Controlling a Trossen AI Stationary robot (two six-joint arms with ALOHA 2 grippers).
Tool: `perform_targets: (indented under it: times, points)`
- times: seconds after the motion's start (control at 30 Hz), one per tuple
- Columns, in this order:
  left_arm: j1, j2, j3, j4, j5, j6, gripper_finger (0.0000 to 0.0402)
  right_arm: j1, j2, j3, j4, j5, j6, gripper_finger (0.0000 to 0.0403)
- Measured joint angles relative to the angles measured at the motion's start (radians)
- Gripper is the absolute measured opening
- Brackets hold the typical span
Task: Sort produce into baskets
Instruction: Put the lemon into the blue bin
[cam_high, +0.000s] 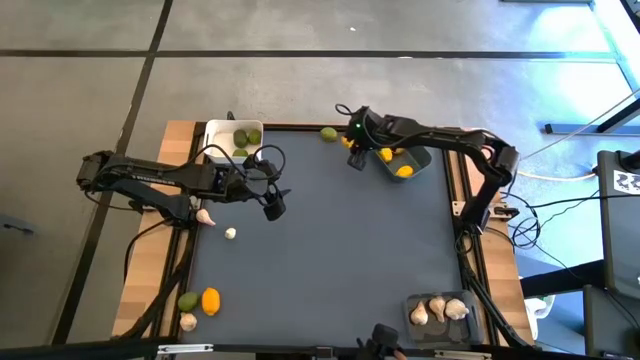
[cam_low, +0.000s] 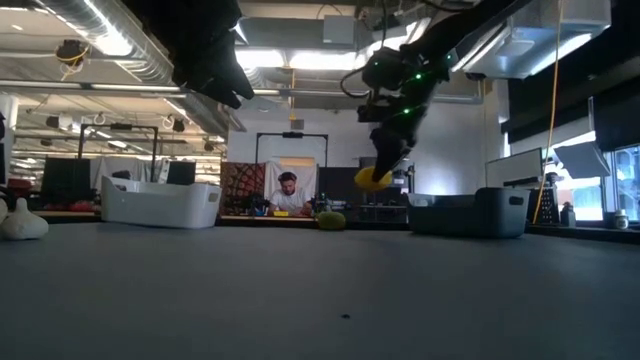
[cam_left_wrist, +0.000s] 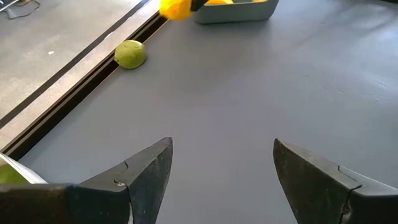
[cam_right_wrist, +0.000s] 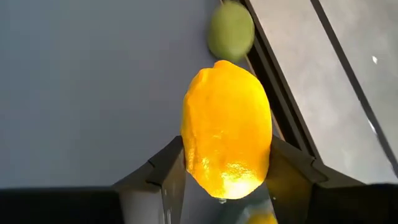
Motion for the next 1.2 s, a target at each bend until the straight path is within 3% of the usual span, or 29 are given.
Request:
perform_targets:
  times: [0.43, 0.77, 1.2]
  points:
    - [0.000, 0.000, 0.000, -0.001, 0.000, -0.002, 0.0274, -0.016, -0.125, 0.000, -0.257, 0.166, 0.017, 0.0172]
    - [0.000, 0.000, 0.000, -0.019, 0.000, -0.007, 0.0274, -0.115, -0.142, -0.003, -0.477, 0.144, 0.106, 0.0172]
    - [0.000, 0.000, 0.000, -0.021, 0.000, -0.006, 0.0274, -0.153, -0.150, -0.181, -0.462, 0.153, 0.144, 0.0172]
